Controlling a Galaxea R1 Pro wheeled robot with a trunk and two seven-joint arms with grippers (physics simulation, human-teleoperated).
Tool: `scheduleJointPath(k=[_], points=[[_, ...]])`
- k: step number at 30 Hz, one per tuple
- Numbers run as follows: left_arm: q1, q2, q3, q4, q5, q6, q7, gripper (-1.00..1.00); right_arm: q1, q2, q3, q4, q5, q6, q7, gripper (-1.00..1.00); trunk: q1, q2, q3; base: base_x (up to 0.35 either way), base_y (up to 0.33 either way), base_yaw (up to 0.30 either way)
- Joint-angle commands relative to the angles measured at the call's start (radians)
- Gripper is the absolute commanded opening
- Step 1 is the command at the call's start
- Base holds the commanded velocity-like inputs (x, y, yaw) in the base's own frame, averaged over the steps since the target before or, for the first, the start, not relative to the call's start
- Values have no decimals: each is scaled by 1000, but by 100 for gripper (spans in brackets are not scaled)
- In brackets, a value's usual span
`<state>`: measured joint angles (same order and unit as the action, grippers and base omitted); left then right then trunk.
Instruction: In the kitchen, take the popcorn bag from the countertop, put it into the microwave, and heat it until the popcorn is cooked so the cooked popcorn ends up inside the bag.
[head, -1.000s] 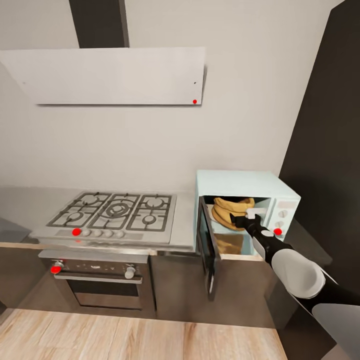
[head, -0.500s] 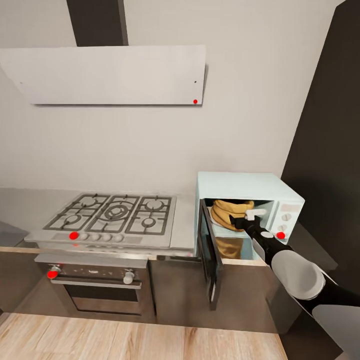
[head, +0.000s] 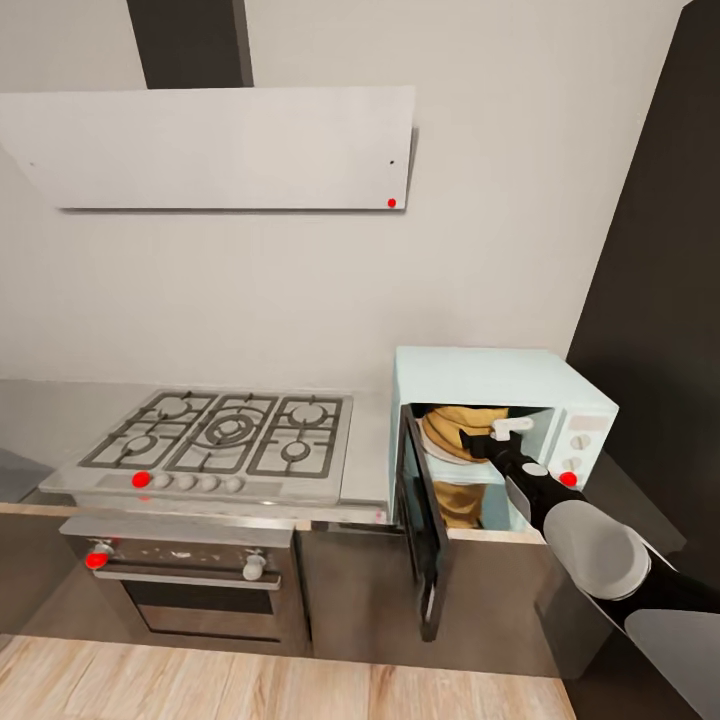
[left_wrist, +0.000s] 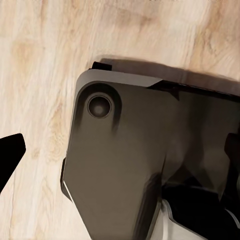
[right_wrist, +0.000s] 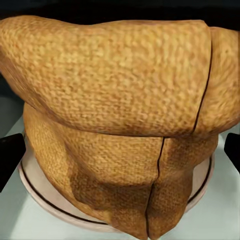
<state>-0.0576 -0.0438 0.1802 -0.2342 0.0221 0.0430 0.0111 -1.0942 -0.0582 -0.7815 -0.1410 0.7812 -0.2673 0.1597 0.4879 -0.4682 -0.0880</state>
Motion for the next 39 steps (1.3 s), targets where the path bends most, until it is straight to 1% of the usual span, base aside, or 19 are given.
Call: scheduleJointPath(k=[1, 5, 17, 23, 36, 39], points=[[0, -1, 4, -2, 2, 5, 1, 100, -1, 0, -9, 0, 4, -3, 6, 100, 0, -2, -2, 89, 0, 0], [0, -1, 4, -2, 2, 7, 1, 100, -1, 0, -8, 0, 4, -3, 6, 100, 0, -2, -2, 174, 0, 0], [-1, -1, 4, -2, 2, 6, 1, 100, -1, 1, -8, 1, 3, -3, 7, 100, 0, -2, -2, 12, 0, 0], [0, -1, 4, -2, 2, 6, 1, 100, -1, 1, -8, 1, 3, -3, 7, 100, 0, -2, -2, 108, 0, 0], [1, -1, 5, -2, 4, 5, 1, 100, -1, 0, -10, 0, 4, -3, 7, 100, 0, -2, -2, 4, 0, 0], [1, -1, 6, -2, 4, 5, 1, 100, -1, 0, -10, 0, 4, -3, 7, 100, 0, -2, -2, -172, 0, 0]])
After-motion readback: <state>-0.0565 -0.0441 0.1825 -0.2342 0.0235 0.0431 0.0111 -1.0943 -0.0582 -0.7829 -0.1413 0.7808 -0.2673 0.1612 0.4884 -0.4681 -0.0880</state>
